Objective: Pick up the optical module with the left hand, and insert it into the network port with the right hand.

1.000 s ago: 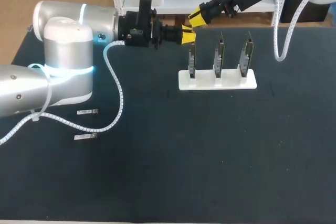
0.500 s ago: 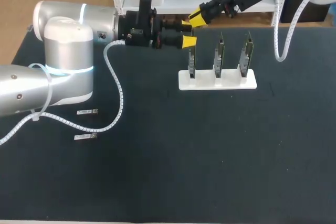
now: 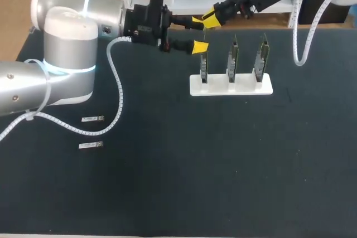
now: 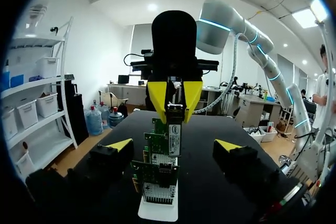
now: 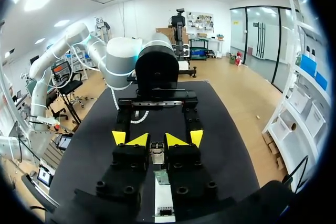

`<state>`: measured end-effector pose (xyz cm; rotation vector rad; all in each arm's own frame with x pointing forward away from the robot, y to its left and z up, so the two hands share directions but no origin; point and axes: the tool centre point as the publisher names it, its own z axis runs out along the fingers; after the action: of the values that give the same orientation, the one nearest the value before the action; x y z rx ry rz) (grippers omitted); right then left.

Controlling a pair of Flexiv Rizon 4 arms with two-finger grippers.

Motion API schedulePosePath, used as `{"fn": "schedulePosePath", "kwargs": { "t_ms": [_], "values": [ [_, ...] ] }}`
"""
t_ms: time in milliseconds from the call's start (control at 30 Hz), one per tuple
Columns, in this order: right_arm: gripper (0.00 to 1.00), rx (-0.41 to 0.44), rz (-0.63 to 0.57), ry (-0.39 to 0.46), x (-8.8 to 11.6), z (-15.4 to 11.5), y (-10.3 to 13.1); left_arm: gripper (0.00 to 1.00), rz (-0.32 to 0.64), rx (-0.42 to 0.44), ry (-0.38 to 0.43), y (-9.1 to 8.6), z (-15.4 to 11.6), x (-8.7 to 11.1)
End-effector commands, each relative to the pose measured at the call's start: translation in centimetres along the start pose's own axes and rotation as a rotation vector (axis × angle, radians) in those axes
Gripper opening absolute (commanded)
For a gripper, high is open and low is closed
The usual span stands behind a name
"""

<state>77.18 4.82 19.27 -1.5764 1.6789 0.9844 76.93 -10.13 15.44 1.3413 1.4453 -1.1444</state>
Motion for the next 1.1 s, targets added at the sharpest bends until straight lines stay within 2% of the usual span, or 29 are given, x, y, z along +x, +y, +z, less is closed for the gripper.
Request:
{"fn": "schedulePosePath", "kwargs": {
  "t_ms": [33, 367, 667, 1100],
  "values": [
    [0.0, 0.009, -0.001, -0.002, 0.0, -0.1, 0.4, 1.0, -0.008, -0.015, 0.028, -0.6, -0.3, -0.4],
    [0.0, 0.005, -0.001, -0.005, 0.0, 0.1, 0.8, 1.0, 0.038, -0.053, 0.162, -0.8, -0.7, -0.4],
    [0.0, 0.01, -0.002, -0.001, 0.1, -0.1, 0.9, 1.0, 0.057, -0.051, 0.268, -0.7, -1.5, 1.0],
    [0.0, 0.011, -0.002, 0.008, 0.2, 0.0, 1.1, 1.0, 0.028, -0.029, 0.32, -0.1, -1.4, 2.4]
  ]
}}
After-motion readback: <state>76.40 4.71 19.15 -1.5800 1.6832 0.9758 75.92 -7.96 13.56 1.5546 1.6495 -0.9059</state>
